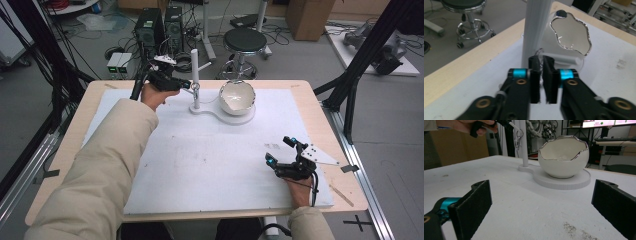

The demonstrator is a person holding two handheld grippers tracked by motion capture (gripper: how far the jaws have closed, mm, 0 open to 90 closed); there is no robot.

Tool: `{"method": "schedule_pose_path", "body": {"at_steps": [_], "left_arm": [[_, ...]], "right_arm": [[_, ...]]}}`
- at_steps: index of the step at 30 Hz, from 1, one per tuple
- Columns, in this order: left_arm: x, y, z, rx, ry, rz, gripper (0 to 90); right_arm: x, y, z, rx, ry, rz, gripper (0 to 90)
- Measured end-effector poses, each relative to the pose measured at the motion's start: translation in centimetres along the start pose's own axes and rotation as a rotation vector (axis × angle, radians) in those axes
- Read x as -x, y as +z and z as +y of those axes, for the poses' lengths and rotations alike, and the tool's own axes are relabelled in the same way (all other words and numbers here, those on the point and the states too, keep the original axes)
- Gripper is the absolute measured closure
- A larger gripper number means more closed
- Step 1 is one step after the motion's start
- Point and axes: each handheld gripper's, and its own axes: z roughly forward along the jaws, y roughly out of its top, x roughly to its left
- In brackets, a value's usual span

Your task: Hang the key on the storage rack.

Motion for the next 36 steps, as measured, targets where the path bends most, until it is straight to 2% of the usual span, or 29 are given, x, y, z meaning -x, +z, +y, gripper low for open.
{"method": "schedule_pose_path", "body": {"at_steps": [1,5,6,8,12,15,17,18,20,24,27,32,36], "left_arm": [[-0.2,-0.1,-0.1,0.007,-0.002,0.004,67.7],[-0.6,-1.3,-0.6,0.062,-0.055,0.074,49.4],[-0.7,-1.7,-0.7,0.074,-0.054,0.083,42.8],[-0.8,-2.7,-1.0,0.103,-0.052,0.047,38.4],[-0.1,-5.5,-1.8,0.138,0.031,0.009,26.4],[0.7,-7.7,-2.6,0.167,0.071,0.013,10.0],[1.4,-9.4,-3.3,0.181,0.131,0.028,6.1],[1.7,-10.3,-3.8,0.196,0.148,0.031,3.2],[2.0,-11.5,-4.5,0.215,0.161,0.024,1.7],[2.9,-13.3,-6.0,0.211,0.199,0.039,1.7],[3.6,-14.4,-7.2,0.246,0.214,0.036,1.7],[4.5,-15.9,-9.7,0.306,0.229,0.034,1.7],[4.7,-16.9,-11.9,0.318,0.224,0.043,1.7]], "right_arm": [[0.0,0.0,0.0,0.0,-0.001,0.0,1.9],[0.0,0.0,0.0,0.001,0.001,-0.001,1.9],[0.0,0.0,0.0,0.0,-0.001,-0.001,2.0],[0.0,0.0,0.0,-0.002,0.0,-0.002,2.0],[-0.1,0.0,0.0,-0.002,-0.011,0.0,1.9],[0.0,0.0,0.0,-0.002,0.0,-0.003,1.9],[-0.1,0.0,0.0,-0.005,0.004,-0.003,2.0],[-0.1,0.0,0.0,-0.006,0.002,-0.003,2.0],[0.0,0.1,0.0,-0.006,-0.003,0.0,2.0],[0.0,0.1,0.0,-0.006,-0.005,0.0,1.9],[0.0,0.1,0.0,-0.01,-0.007,-0.001,1.9],[0.0,0.1,0.0,-0.009,-0.008,0.0,1.9],[-0.1,0.1,0.0,-0.013,-0.014,-0.003,2.0]]}}
